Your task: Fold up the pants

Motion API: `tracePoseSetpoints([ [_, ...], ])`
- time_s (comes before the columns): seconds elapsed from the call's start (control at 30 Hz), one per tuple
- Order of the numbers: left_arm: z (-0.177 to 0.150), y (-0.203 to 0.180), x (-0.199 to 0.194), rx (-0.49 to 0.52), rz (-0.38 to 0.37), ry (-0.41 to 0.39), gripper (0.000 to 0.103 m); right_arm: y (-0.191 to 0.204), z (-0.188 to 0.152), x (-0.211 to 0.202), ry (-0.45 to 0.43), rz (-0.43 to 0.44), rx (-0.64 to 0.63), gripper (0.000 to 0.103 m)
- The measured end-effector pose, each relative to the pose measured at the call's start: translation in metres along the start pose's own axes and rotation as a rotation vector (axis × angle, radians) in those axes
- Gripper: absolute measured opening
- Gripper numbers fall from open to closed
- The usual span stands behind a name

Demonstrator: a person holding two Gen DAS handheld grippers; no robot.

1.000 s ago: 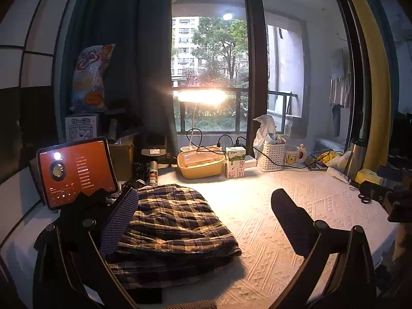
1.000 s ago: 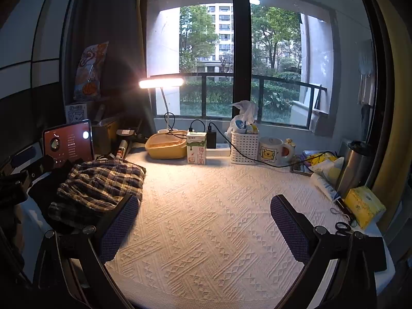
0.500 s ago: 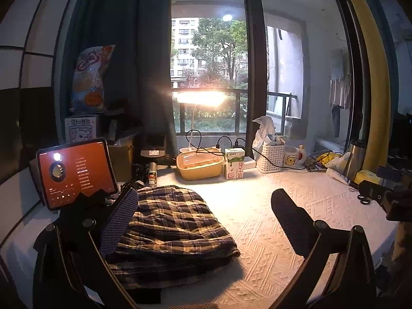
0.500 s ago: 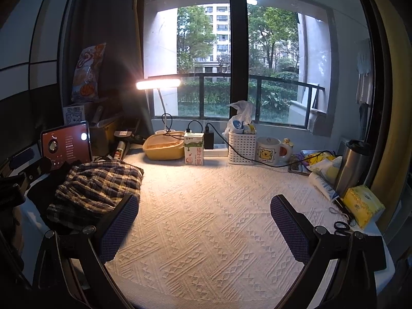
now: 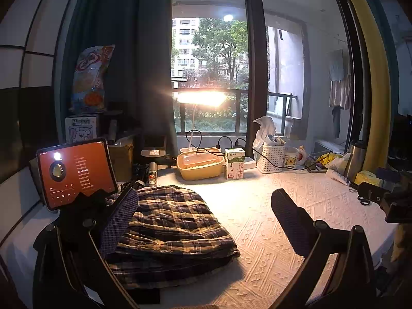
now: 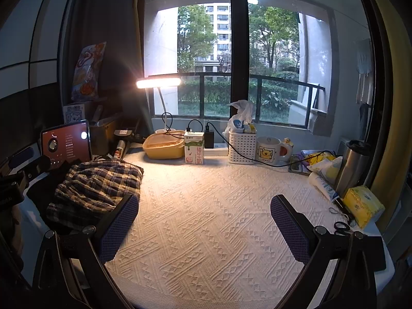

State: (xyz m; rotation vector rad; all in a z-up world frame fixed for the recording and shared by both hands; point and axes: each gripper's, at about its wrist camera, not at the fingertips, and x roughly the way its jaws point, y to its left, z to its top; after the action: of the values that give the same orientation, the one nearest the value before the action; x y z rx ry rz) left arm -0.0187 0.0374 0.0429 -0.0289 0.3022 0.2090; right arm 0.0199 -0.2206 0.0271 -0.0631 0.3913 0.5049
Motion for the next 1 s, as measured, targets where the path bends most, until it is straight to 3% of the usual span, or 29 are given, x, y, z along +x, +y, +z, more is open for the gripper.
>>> tracePoseSetpoints([
  [1.0,0.0006,-0.0023,-0.0002,0.001,-0.004,-0.001,0.102,-0.0019,-0.0017,-0.0011,-0.003,-0.003,0.002,0.103],
])
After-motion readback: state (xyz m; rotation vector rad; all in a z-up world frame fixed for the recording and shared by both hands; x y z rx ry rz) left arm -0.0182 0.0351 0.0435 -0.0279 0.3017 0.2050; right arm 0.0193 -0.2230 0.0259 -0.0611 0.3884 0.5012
